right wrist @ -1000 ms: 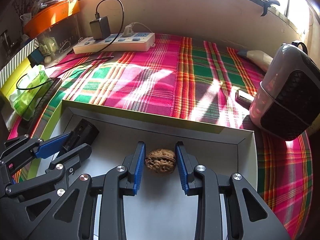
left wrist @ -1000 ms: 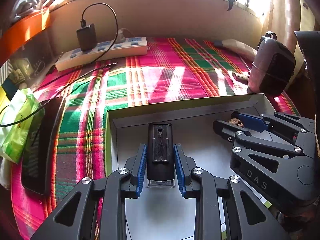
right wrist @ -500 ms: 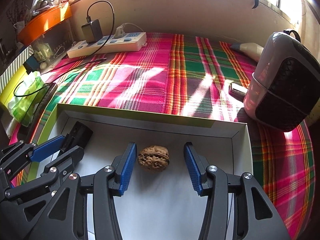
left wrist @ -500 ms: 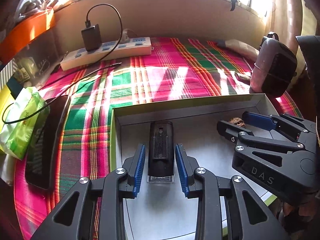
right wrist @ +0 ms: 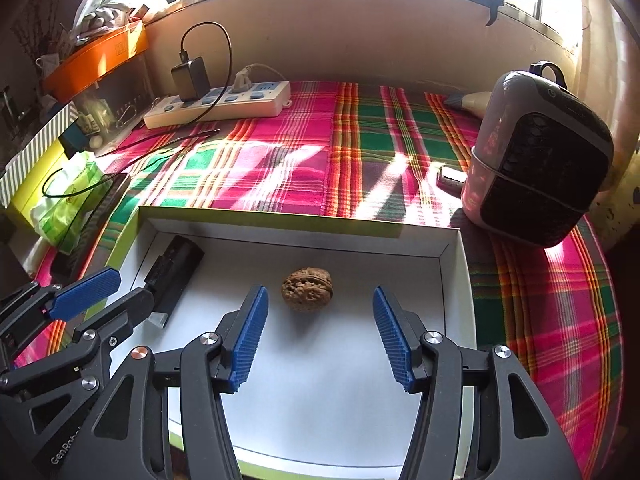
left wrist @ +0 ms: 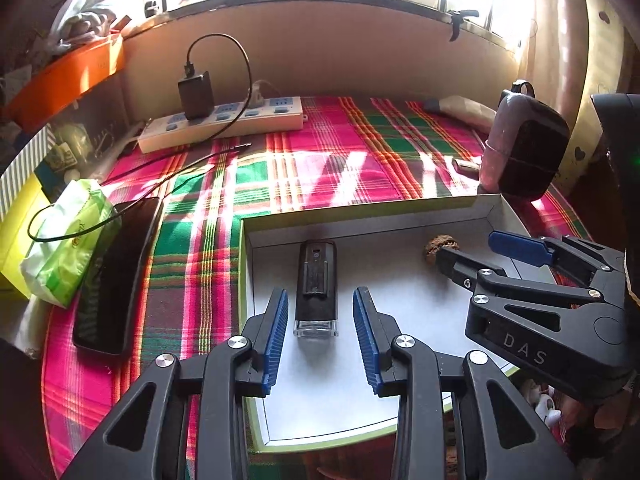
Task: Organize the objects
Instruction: 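Open the left tool releasing the black device while the right tool releases the walnut in the box, then move the left tool to the white cap while the right tool approaches the white dome figure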
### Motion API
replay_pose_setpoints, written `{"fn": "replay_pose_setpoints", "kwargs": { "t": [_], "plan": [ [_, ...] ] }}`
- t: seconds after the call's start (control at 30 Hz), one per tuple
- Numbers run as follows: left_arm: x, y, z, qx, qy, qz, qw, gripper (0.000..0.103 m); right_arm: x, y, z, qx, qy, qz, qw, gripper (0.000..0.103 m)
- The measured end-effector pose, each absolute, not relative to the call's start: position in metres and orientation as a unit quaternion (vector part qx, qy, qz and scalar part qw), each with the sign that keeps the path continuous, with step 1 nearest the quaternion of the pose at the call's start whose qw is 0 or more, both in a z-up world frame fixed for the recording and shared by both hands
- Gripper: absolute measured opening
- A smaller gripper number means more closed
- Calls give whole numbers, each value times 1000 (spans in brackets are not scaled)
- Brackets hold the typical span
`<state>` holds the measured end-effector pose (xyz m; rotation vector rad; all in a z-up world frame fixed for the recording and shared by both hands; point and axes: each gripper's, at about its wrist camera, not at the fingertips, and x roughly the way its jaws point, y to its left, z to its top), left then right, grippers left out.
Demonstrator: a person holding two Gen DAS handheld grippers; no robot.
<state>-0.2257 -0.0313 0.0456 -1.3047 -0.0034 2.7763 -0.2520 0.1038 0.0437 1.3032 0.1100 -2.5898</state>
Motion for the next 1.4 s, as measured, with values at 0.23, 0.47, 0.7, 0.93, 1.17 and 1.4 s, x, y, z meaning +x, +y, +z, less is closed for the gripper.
{"fn": "replay_pose_setpoints", "kwargs": {
  "t": [0.23,0.47,0.7,0.93,1.17,1.4],
  "plan": [
    [-203,-30,54,-411,-5,911,40,32,-226,111,52,435,25,-891,130,57],
    [-177,-27,61,-398,-5,916,39,32,-196,118,56,420,21,-898,128,58],
    [-150,-27,60,-392,-2,919,31,32,-168,127,58,403,19,-907,122,58],
    [-133,-31,55,-394,-15,918,29,32,-149,134,57,391,19,-912,124,58],
    [-115,-49,50,-393,-38,918,16,32,-127,145,58,374,28,-920,119,58],
    [-98,-69,43,-393,-65,917,13,36,-112,159,56,370,26,-922,113,58]
  ]
}}
